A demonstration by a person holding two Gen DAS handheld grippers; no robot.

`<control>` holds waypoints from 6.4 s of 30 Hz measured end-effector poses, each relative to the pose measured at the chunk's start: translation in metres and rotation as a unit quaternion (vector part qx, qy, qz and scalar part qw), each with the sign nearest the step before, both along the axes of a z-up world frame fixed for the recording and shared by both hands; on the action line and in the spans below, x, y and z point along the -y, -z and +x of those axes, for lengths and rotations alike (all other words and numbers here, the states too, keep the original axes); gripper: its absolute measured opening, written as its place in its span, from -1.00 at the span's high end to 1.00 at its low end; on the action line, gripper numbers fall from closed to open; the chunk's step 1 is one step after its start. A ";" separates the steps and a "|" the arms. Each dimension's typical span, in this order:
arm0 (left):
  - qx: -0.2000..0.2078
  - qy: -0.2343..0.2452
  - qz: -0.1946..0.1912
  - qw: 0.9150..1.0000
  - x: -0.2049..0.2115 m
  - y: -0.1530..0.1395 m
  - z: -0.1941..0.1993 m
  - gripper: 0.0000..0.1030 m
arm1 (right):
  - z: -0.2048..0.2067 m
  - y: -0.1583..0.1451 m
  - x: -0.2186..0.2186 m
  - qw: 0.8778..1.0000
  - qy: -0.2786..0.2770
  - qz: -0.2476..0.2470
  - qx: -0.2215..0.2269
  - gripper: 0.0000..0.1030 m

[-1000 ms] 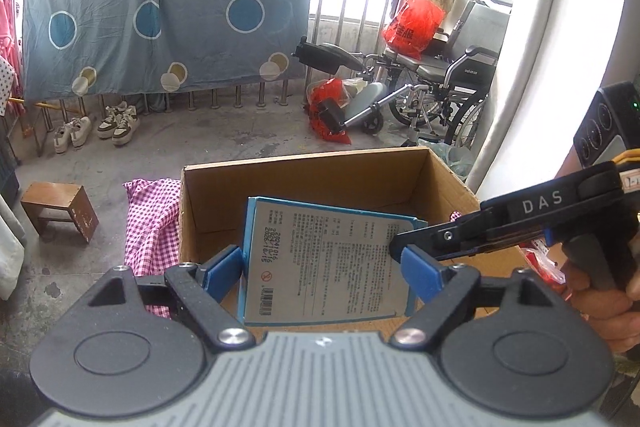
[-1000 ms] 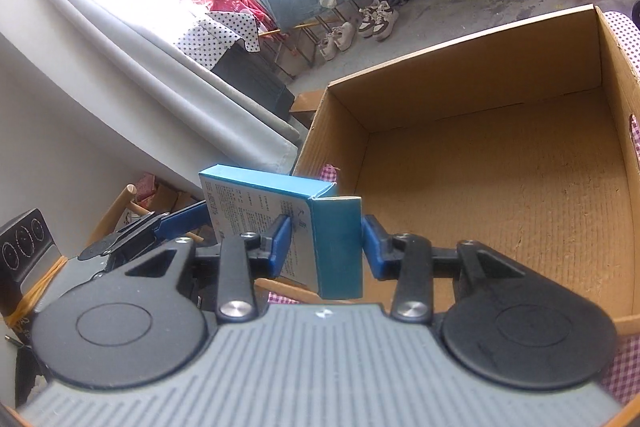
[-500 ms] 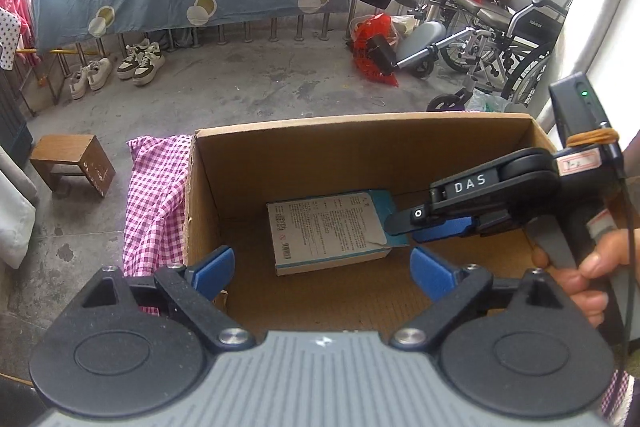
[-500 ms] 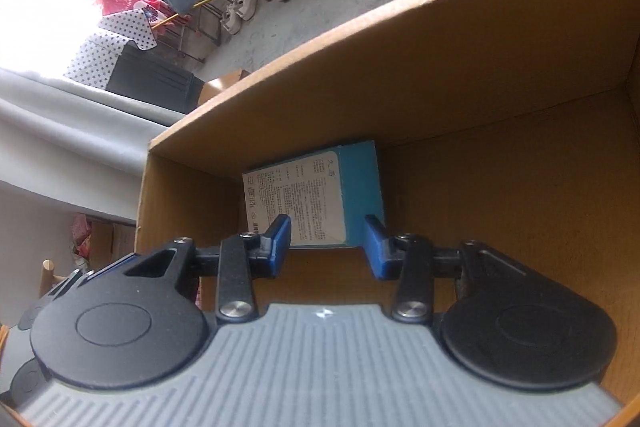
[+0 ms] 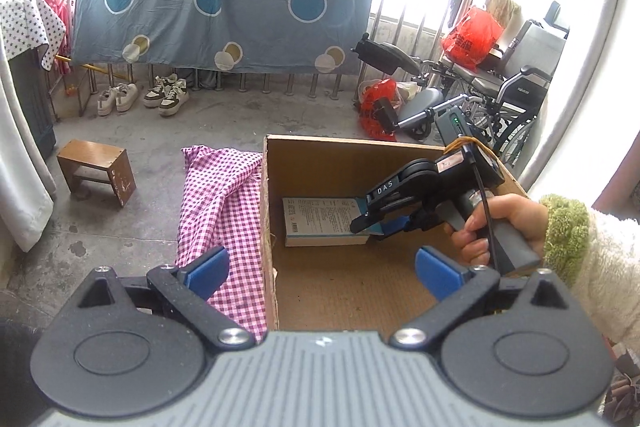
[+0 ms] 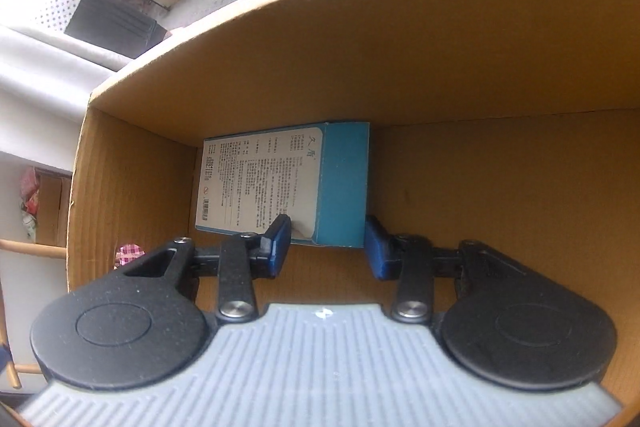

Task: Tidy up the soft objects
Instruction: 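Lower the medicine box into the cardboard box and open the right gripper, then grasp the blue ZONSEN wet-wipe pack with the right gripper and lift it, then place the wet-wipe pack beside the medicine box and open the right gripper, then grasp the bag of cotton swabs with the right gripper and lift it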

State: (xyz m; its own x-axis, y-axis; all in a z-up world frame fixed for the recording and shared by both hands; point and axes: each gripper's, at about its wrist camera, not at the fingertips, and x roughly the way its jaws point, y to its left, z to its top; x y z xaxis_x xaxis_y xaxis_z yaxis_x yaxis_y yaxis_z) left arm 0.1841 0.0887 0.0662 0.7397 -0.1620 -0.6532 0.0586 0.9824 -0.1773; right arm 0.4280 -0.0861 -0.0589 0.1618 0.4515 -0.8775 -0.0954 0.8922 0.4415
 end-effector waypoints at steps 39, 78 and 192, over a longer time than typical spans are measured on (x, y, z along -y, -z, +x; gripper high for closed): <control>-0.109 0.131 -0.031 0.985 0.050 0.085 -0.073 -0.64 | -0.253 -0.101 0.105 0.994 -0.059 0.087 0.011 -0.22; -0.098 0.125 -0.030 0.987 0.058 0.066 -0.088 -0.75 | -0.246 -0.081 0.068 0.995 -0.080 0.060 -0.011 0.28; -0.119 0.076 -0.074 0.987 0.017 0.119 -0.098 -0.38 | -0.275 -0.074 0.022 0.976 -0.197 -0.081 0.051 -0.05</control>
State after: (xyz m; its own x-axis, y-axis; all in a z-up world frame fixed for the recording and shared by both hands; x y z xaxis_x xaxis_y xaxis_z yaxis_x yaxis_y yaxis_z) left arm 0.0864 0.0714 -0.0523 0.5274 -0.3664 -0.7666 0.1434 0.9277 -0.3447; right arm 0.1529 -0.1085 0.0154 0.0929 0.3536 -0.9308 -0.4814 0.8342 0.2689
